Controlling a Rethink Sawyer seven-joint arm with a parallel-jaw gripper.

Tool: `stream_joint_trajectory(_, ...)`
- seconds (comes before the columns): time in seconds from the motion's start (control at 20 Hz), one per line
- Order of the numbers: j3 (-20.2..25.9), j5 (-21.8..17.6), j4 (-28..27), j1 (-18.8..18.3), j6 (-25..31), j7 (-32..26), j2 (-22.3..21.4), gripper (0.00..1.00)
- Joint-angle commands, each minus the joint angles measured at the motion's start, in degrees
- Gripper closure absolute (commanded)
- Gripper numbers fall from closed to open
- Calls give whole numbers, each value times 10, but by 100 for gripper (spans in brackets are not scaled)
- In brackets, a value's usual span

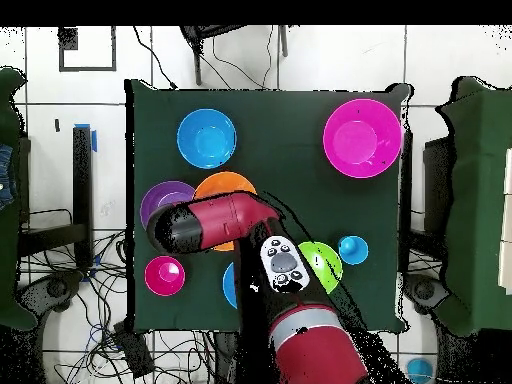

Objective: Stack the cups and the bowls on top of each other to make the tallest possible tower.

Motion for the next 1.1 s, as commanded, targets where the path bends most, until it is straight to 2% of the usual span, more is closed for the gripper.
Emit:
stream_joint_trajectory(0.05, 69, 33, 27, -19, 51, -5, 15, 100)
stream_joint_trajectory(0.4, 102, 53, 50, -54, 31, -8, 24, 100)
stream_joint_trajectory(0.8, 114, 36, 53, -73, 38, -21, 26, 100)
stream_joint_trajectory(1.1, 139, 38, 61, -95, 46, -30, 33, 100)
